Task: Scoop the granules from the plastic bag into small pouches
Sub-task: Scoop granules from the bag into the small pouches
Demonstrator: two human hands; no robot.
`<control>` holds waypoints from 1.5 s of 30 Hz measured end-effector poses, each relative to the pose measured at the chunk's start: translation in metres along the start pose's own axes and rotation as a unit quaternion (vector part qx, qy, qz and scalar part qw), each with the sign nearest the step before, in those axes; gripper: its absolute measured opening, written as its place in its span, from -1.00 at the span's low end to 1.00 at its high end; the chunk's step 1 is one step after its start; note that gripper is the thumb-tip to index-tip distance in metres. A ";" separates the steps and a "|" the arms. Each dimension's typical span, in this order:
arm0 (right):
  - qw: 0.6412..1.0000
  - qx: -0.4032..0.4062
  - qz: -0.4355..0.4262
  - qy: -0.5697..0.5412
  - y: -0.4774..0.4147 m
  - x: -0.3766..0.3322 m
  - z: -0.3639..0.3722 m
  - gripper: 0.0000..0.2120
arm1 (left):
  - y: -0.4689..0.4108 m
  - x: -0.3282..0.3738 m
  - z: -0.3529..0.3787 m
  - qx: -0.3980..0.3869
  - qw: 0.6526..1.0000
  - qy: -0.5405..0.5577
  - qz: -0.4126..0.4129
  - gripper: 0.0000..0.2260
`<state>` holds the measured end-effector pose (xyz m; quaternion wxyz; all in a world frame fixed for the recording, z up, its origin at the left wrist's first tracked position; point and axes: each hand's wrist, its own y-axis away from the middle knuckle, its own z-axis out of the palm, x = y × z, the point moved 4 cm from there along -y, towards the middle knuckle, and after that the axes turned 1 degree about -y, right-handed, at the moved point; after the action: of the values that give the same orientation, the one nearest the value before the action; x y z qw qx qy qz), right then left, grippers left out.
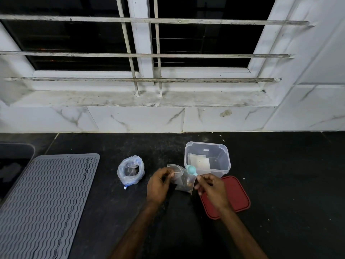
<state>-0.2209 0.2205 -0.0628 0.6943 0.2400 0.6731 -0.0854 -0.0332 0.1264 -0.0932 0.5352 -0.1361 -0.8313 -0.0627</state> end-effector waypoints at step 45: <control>0.993 -0.054 -0.066 0.078 -0.014 0.014 0.029 -0.90 | -0.009 0.030 -0.001 0.016 0.976 0.211 -0.060 -0.66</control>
<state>-0.2000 0.1977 -0.0800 0.6450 0.1632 0.7428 -0.0752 -0.0463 0.1226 -0.0652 0.6958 -0.0608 -0.7073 -0.1092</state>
